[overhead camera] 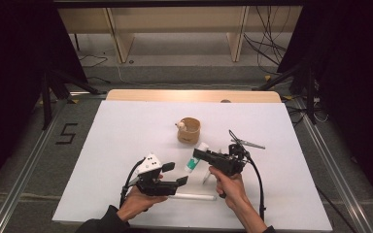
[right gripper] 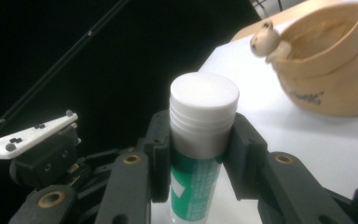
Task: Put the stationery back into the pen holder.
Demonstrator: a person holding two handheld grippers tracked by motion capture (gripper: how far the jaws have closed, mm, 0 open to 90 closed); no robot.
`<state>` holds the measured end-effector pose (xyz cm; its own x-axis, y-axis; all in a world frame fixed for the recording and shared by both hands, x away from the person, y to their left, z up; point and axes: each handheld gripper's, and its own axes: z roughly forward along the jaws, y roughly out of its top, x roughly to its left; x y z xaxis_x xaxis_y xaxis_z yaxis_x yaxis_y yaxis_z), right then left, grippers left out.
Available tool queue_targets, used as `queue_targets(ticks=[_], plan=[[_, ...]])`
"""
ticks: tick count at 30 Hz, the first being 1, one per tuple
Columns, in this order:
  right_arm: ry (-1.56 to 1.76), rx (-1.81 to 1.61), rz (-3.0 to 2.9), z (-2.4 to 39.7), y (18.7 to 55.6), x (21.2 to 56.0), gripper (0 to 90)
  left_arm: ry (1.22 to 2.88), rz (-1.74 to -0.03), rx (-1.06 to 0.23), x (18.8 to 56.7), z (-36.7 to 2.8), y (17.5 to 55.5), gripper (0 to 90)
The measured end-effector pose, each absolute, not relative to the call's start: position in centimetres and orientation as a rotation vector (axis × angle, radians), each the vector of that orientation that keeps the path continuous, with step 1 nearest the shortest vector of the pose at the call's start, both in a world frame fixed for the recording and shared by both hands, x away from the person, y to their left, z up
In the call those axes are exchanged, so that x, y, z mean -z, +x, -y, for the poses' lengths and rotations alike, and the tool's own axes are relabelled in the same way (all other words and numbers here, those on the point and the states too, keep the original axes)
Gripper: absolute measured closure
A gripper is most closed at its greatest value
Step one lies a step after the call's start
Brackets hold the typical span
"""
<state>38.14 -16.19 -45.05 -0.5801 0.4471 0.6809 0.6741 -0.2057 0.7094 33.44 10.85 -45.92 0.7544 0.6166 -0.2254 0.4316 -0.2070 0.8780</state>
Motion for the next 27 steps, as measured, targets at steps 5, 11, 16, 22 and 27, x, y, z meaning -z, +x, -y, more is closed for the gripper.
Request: queue_targets(ticks=[5, 11, 16, 22, 27], plan=[[-1.345, 1.924, 1.902, 16.6, 38.5, 44.3, 65.7, 1.877, -0.798, -0.218, 45.9, -11.4, 33.7, 23.8], [-1.368, 1.948, 1.934, 17.0, 39.0, 43.9, 65.7, 1.879, -0.819, -0.218, 45.9, -12.4, 34.0, 22.0], [-1.383, 1.962, 1.978, 17.0, 39.5, 43.4, 65.7, 1.878, -0.831, -0.208, 45.9, -13.2, 34.0, 21.9], [-1.411, 1.969, 2.036, 16.9, 40.5, 42.8, 65.7, 1.892, -0.837, -0.193, 46.1, -13.6, 34.0, 22.0], [-1.425, 1.980, 2.071, 16.7, 41.6, 42.2, 65.6, 1.895, -0.845, -0.179, 46.2, -14.0, 34.1, 21.9]])
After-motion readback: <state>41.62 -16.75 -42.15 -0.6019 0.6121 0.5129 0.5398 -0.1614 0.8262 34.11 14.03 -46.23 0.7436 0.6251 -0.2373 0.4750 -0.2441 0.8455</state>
